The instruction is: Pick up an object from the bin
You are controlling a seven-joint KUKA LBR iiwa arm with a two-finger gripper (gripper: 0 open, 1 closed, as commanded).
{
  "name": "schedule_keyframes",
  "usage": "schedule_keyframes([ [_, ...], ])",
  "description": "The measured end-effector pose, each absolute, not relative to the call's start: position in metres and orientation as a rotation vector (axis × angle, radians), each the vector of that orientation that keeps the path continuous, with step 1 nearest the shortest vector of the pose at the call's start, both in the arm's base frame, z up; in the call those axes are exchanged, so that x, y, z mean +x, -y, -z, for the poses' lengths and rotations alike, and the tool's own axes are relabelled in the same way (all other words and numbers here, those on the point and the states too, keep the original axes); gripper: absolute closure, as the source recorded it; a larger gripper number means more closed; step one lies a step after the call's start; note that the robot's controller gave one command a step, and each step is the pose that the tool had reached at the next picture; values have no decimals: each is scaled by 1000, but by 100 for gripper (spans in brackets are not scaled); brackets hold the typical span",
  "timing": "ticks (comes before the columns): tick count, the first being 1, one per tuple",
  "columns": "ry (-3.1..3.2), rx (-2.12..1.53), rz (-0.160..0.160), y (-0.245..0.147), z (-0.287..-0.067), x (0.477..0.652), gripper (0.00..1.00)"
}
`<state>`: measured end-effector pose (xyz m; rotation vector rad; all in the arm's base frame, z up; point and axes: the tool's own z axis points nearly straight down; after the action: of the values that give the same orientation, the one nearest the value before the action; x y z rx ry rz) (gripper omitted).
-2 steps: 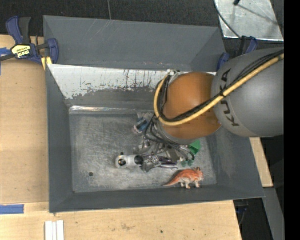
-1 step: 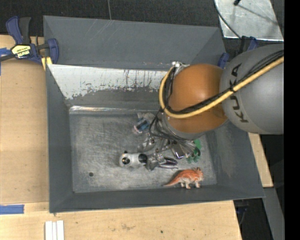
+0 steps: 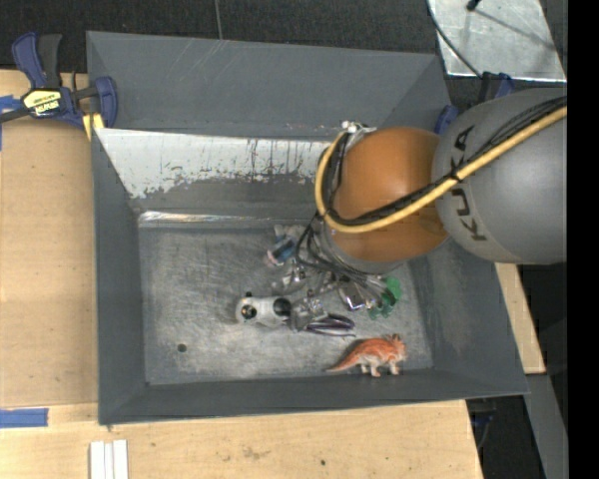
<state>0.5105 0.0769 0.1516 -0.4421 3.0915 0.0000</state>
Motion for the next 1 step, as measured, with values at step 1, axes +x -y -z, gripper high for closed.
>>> schedule_keyframes([
  [1, -3125, -441, -1, -73, -153, 494, 100],
])
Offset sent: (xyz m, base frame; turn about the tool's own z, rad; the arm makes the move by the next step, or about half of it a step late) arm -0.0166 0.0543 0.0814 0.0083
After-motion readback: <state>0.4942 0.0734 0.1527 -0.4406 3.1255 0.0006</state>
